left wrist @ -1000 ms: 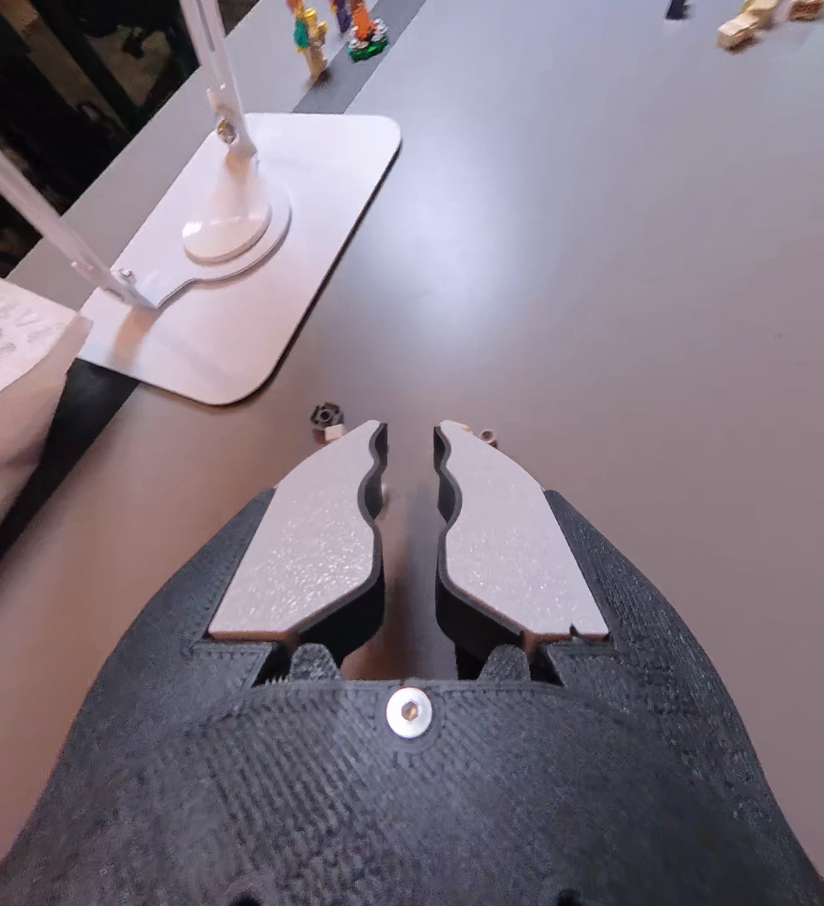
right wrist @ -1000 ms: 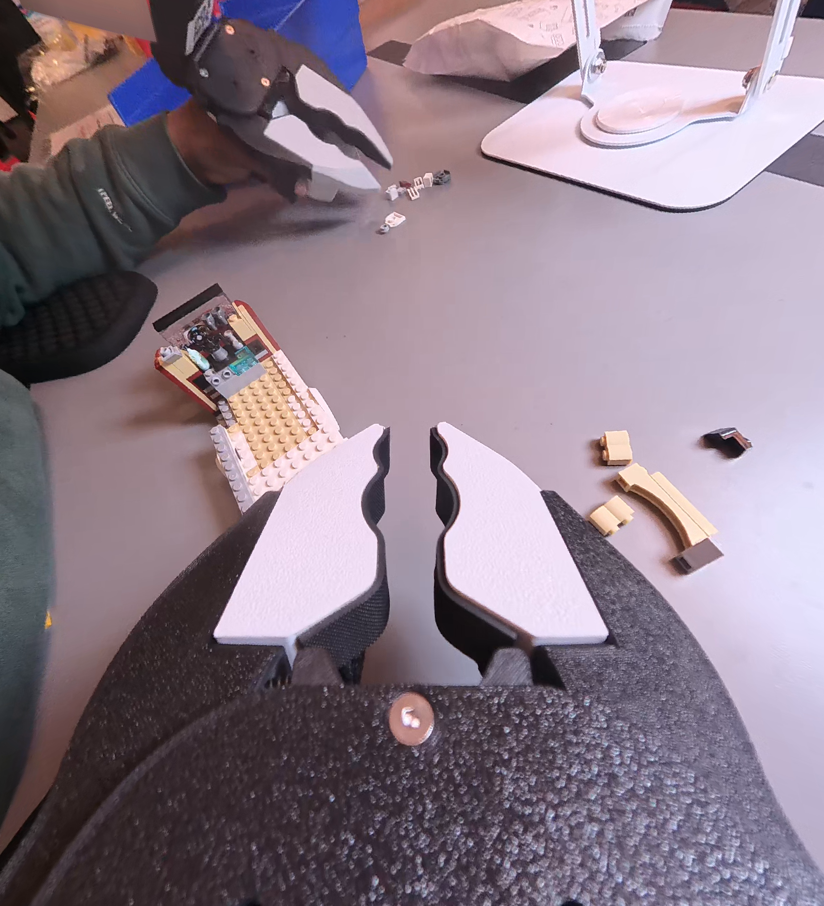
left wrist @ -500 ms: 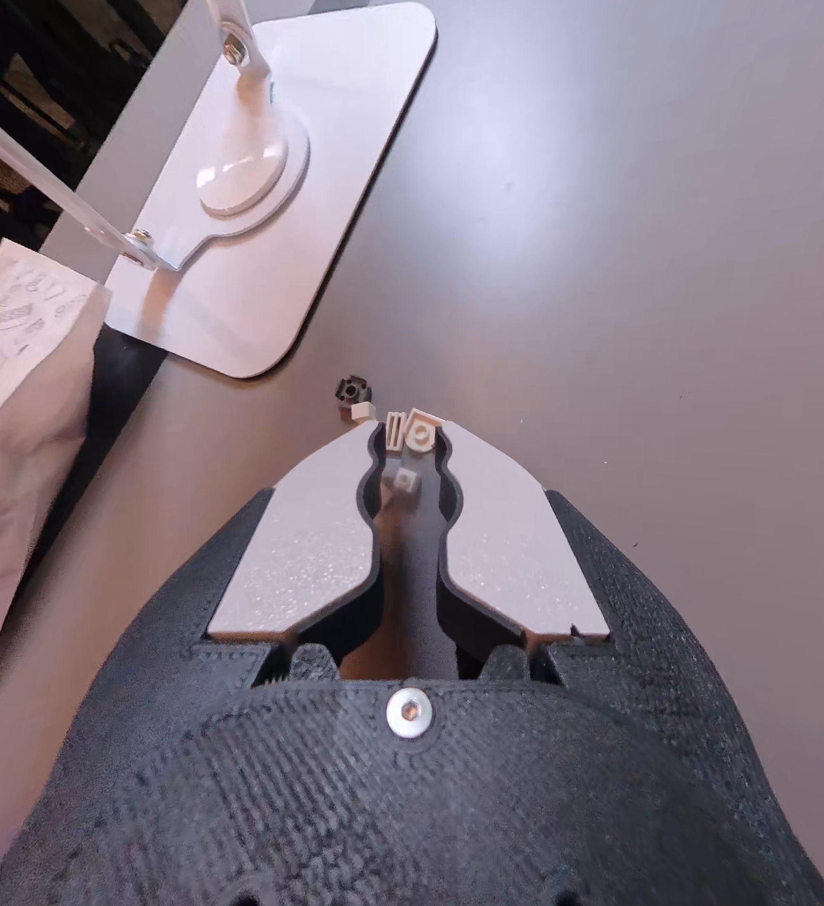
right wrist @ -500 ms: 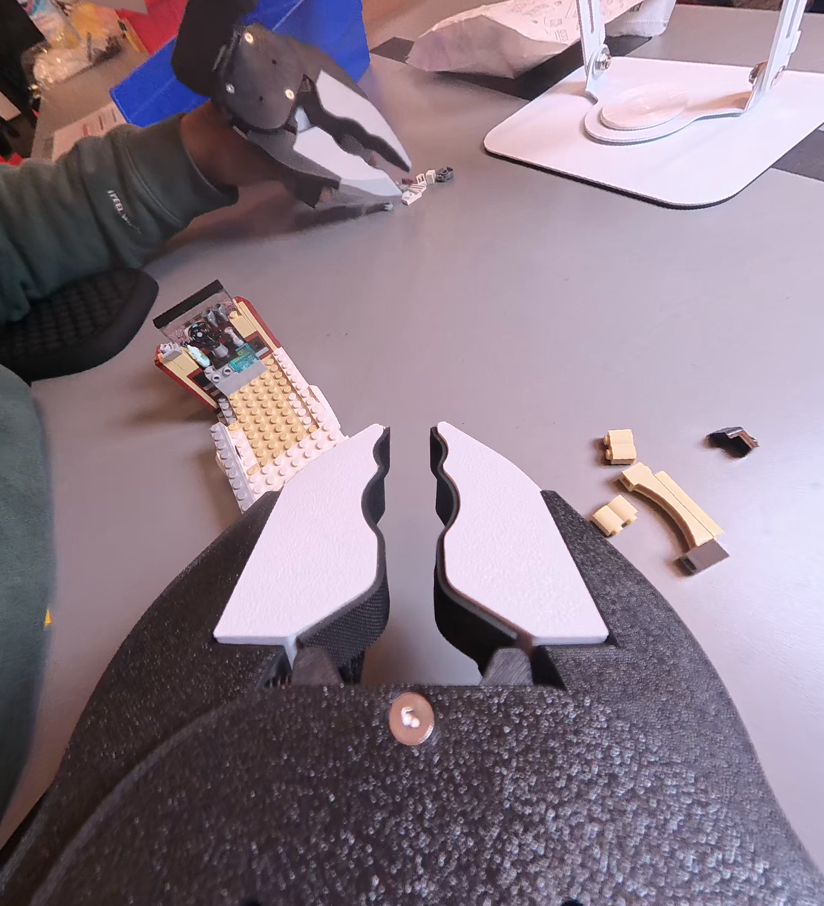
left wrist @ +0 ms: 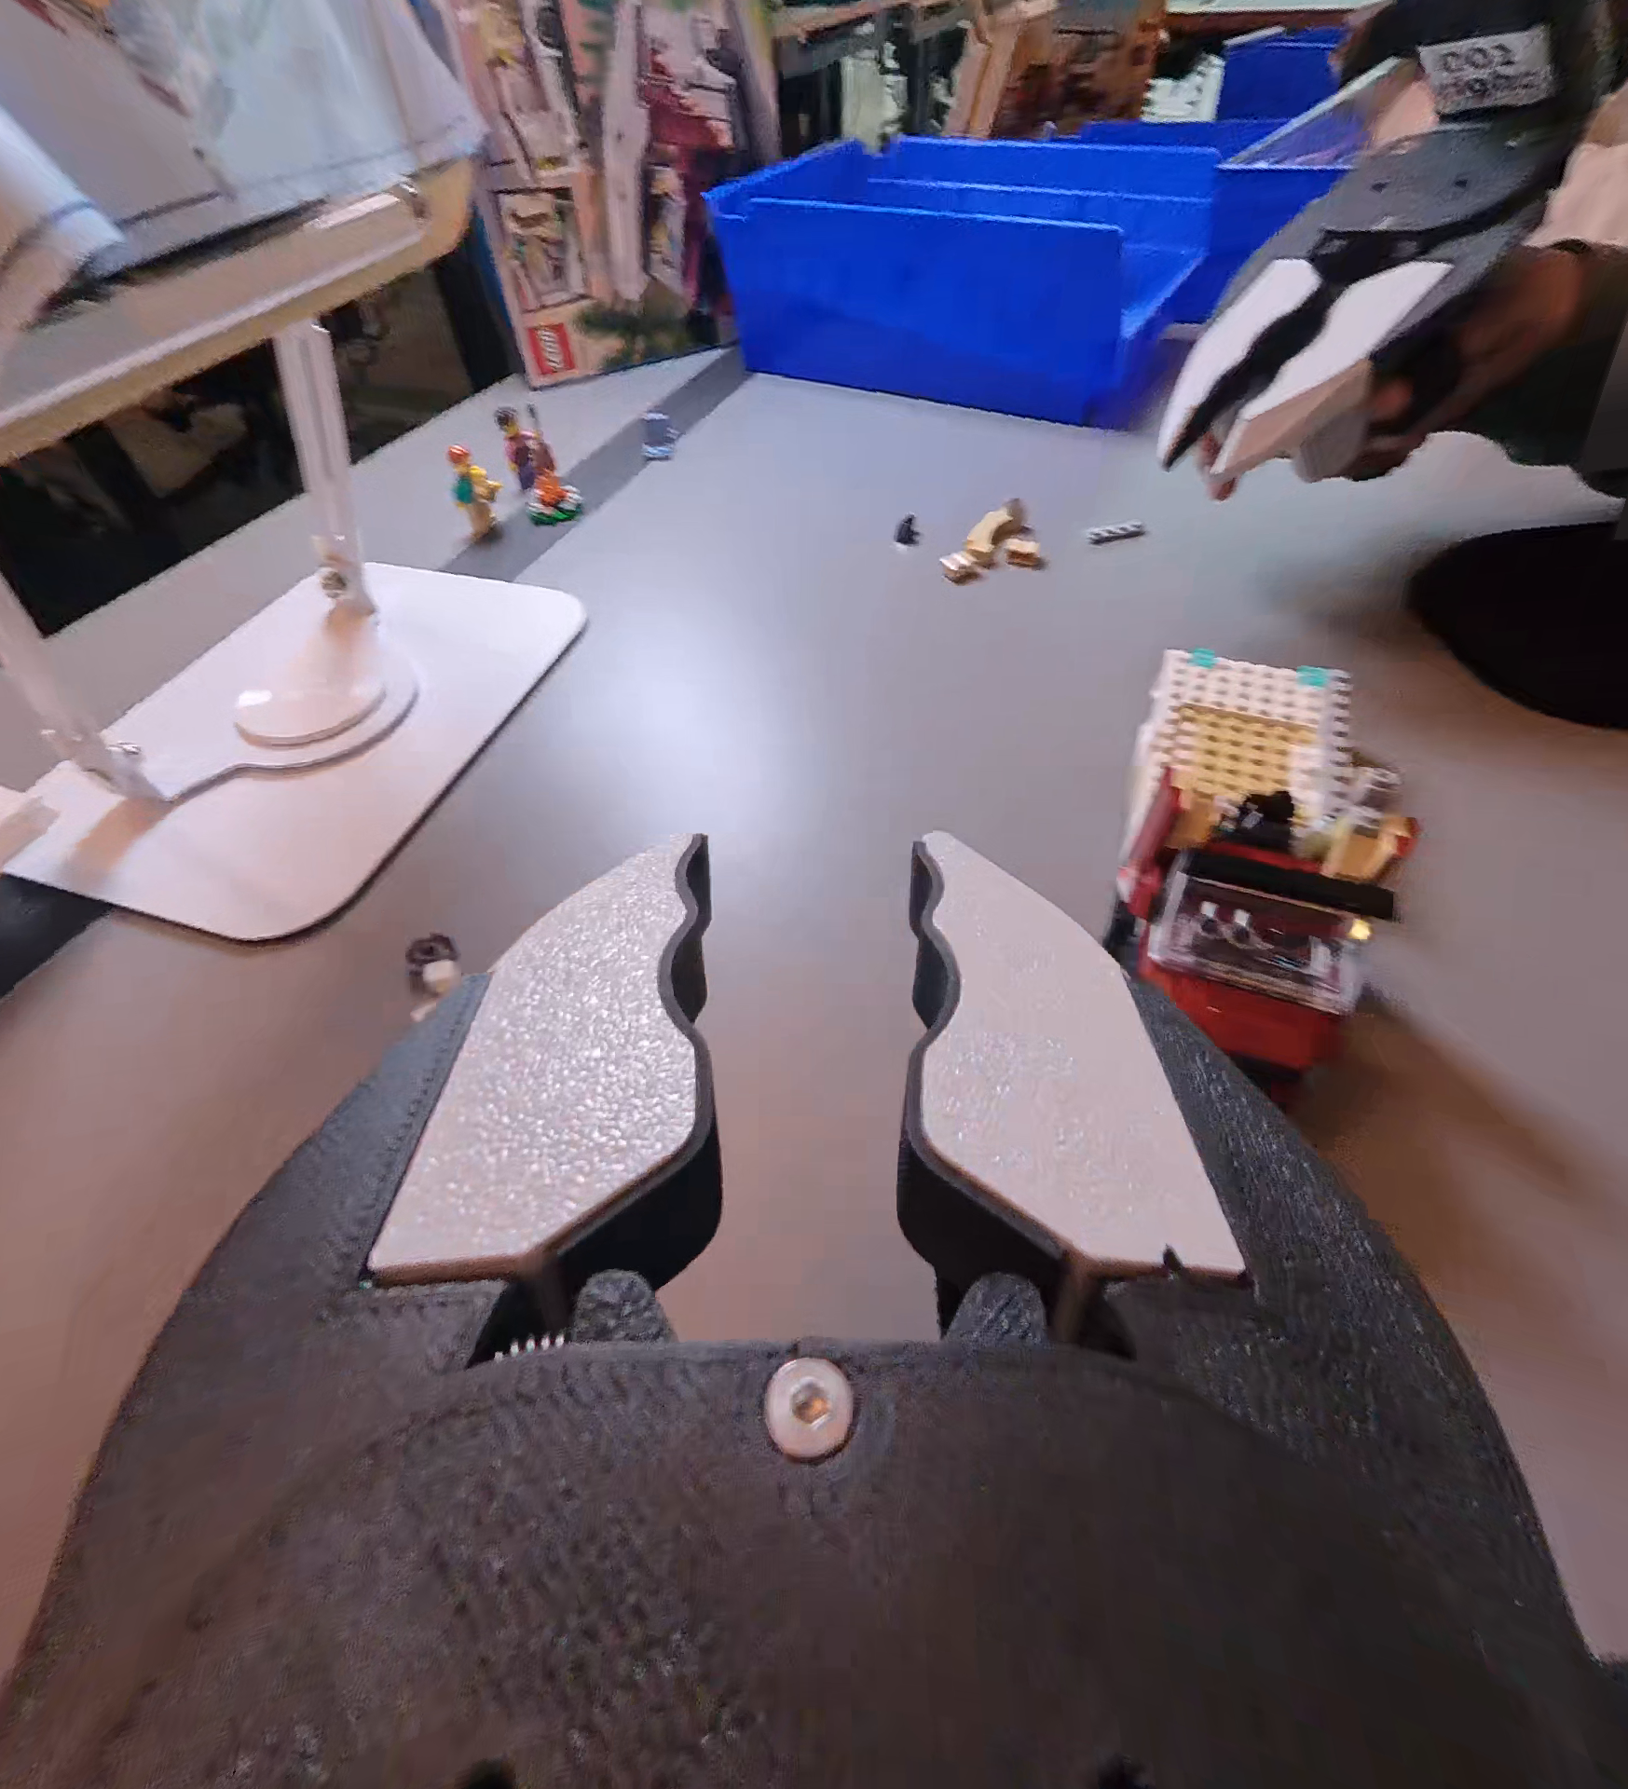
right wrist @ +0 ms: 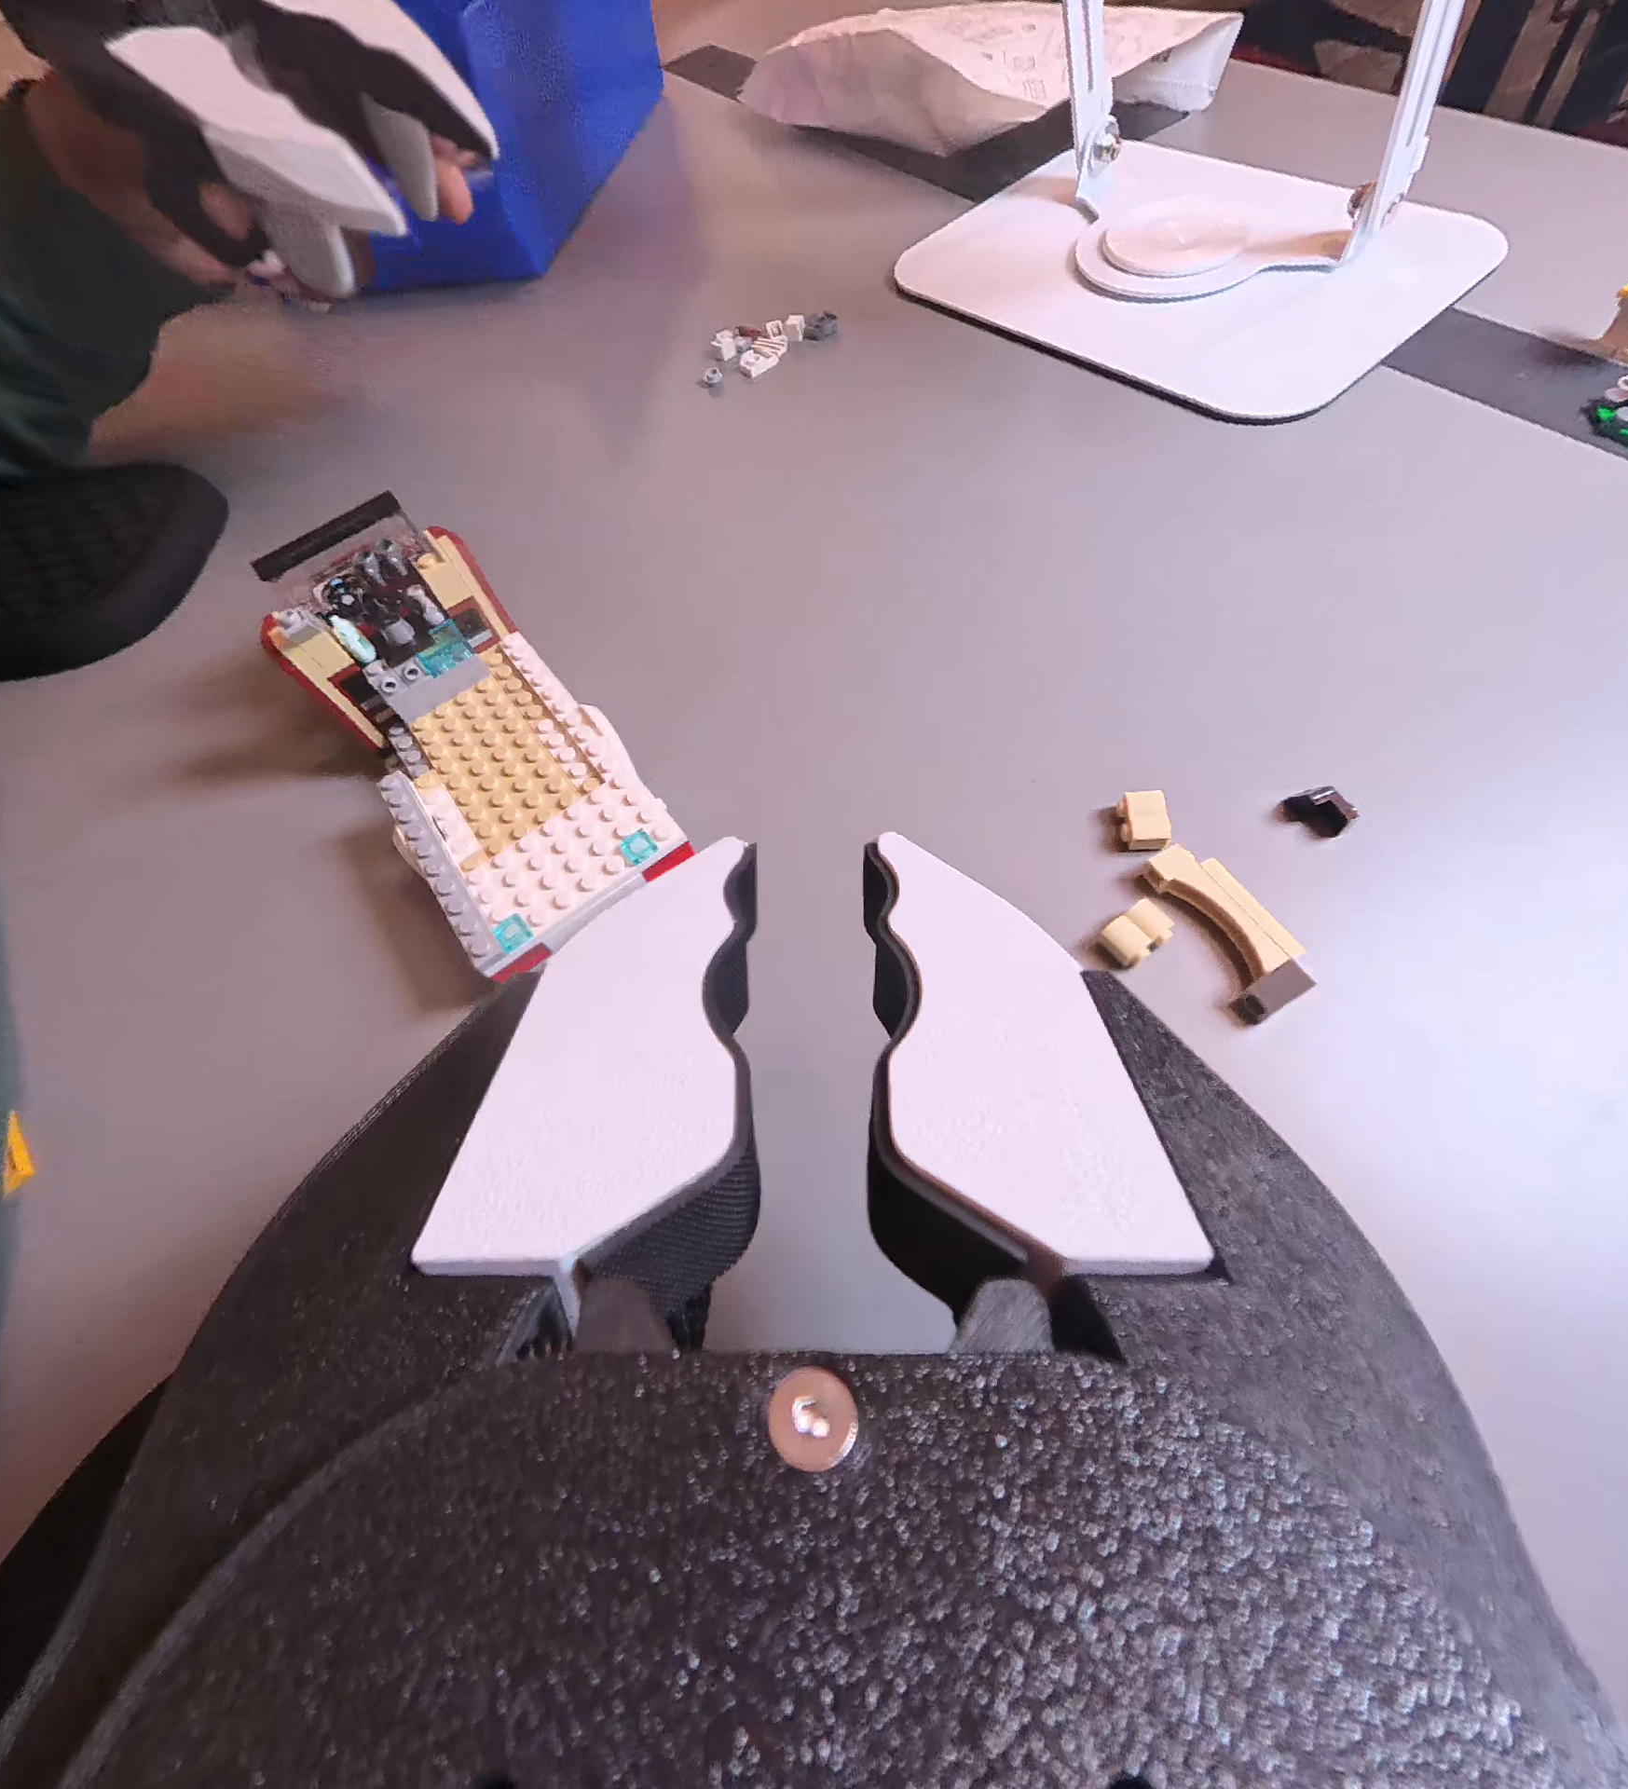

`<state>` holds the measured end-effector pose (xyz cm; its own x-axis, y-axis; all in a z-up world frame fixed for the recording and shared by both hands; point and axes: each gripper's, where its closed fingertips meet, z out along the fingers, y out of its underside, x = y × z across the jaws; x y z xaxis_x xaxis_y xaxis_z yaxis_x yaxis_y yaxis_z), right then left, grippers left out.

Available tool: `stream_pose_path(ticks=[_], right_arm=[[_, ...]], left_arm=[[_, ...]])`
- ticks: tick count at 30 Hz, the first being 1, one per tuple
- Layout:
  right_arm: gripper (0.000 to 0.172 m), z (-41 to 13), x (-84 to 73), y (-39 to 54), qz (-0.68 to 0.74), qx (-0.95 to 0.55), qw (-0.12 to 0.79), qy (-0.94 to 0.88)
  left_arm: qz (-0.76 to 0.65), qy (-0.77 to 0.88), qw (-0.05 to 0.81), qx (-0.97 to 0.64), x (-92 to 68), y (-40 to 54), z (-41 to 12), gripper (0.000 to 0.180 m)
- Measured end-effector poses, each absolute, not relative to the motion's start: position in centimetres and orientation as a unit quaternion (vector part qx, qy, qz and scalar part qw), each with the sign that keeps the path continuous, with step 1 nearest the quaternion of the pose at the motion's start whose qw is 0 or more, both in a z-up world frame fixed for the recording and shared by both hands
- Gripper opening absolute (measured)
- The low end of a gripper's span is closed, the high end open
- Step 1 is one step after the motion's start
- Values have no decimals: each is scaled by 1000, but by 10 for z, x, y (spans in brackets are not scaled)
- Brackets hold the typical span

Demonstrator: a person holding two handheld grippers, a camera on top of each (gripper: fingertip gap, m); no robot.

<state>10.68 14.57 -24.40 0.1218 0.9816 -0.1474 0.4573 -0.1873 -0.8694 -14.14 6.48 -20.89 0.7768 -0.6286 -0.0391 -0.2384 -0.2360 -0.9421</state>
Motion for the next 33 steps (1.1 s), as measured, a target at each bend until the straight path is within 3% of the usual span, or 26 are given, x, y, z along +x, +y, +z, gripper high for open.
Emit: stream_pose_path(ticks=[5,9,14,17,23,33], right_arm=[[38,-250,109,128,366,-650,327,-580],[52,-263,103,105,334,-630,294,-636],[65,-289,89,74,288,-604,245,-701],[69,-297,81,70,265,-598,239,-718],[50,-295,74,77,240,-599,275,-713],[39,-289,62,72,244,-572,323,-713]], left_arm=[[-232,345,458,-786,-98,10,-244,66],[-205,393,408,-798,-77,-6,-279,74],[-168,434,393,-793,-65,-1,-294,66],[-169,448,400,-782,-62,-1,-294,49],[-185,414,407,-793,-69,2,-293,49],[-187,400,416,-795,-79,12,-293,48]])
